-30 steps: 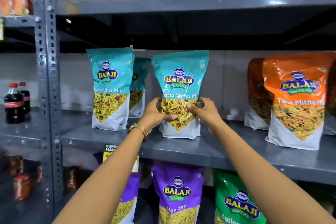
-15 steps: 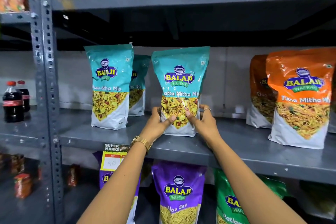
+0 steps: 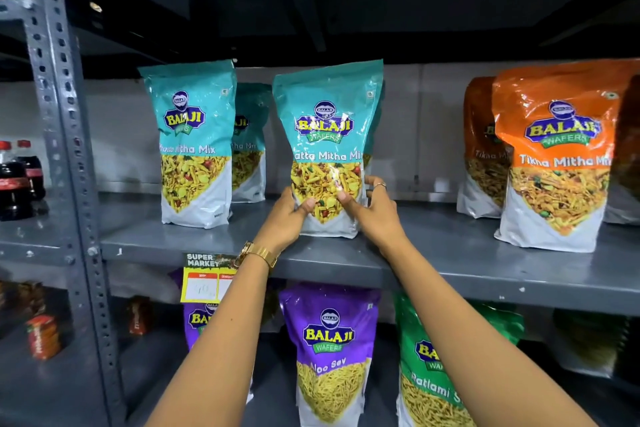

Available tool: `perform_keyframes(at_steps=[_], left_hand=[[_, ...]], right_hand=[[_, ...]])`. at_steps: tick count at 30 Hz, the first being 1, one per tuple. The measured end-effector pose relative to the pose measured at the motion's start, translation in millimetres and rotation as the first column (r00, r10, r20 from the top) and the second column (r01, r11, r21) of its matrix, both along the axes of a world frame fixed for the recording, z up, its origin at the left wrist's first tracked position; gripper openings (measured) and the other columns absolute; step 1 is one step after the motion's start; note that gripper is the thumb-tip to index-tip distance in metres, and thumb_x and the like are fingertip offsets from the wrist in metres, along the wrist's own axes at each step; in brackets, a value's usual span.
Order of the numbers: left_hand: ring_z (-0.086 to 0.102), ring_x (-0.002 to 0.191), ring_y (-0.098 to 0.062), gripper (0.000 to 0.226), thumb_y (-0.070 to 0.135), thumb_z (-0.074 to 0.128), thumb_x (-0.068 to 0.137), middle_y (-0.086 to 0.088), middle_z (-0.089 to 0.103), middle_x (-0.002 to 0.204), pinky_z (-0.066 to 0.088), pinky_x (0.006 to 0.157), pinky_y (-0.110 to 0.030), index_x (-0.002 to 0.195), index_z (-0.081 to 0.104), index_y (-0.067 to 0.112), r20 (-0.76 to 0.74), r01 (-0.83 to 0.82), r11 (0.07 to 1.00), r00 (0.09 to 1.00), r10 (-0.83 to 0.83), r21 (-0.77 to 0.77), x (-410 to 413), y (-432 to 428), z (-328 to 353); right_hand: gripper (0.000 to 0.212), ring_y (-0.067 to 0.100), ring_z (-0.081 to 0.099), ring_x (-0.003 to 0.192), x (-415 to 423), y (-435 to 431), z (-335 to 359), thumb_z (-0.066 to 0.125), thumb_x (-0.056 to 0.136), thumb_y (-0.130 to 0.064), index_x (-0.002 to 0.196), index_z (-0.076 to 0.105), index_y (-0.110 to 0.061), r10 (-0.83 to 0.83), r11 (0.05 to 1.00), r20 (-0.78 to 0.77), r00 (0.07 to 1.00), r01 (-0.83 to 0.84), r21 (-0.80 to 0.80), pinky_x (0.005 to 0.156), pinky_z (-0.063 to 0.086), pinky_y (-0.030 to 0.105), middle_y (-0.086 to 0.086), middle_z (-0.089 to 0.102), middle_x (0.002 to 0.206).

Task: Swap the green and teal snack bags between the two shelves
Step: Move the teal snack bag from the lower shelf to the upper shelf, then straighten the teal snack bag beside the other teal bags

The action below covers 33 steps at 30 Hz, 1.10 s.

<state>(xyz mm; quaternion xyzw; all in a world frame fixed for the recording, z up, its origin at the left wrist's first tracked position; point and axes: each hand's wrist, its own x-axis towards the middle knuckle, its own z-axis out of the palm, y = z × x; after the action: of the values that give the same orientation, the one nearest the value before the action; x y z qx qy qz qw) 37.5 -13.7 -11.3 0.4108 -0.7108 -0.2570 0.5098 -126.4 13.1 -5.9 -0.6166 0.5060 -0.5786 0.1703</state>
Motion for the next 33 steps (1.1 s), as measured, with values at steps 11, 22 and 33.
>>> perform_keyframes(at_steps=[11,22,33], left_hand=[[0.038,0.137,-0.032,0.061,0.047,0.049,0.092,-0.013,0.043,0.147,0.032,0.112,-0.045,0.14,0.03,0.013,0.089,-0.196,0.98,0.976,0.199,-0.039,3,3,-5],[0.044,0.127,-0.014,0.045,0.019,0.057,0.09,0.002,0.048,0.132,0.034,0.11,-0.028,0.132,0.043,0.014,-0.202,-0.275,0.817,0.959,0.197,-0.508,-131,136,-155],[0.04,0.131,-0.01,0.143,0.098,0.044,0.037,-0.002,0.045,0.142,0.033,0.103,-0.021,0.149,0.016,0.014,-0.015,0.038,0.894,0.999,-0.035,0.447,-169,98,-290]], right_hand=[[0.068,0.03,0.048,0.13,2,8,2,0.07,0.081,-0.033,0.134,0.038,-0.006,0.011,0.999,-0.01,1.0,-0.011,-0.033,0.099,0.038,0.029,0.016,0.052,0.138],[0.01,0.011,0.068,0.075,-54,139,-107,0.059,0.09,-0.018,0.089,0.065,-0.025,-0.048,0.901,0.49,0.87,0.25,-0.356,0.074,0.056,0.03,-0.003,0.071,0.076],[0.062,0.03,0.04,0.136,-166,141,-300,0.066,0.084,-0.008,0.14,0.038,-0.005,-0.321,0.91,0.412,0.853,0.158,0.384,0.108,0.035,0.034,0.016,0.044,0.143]])
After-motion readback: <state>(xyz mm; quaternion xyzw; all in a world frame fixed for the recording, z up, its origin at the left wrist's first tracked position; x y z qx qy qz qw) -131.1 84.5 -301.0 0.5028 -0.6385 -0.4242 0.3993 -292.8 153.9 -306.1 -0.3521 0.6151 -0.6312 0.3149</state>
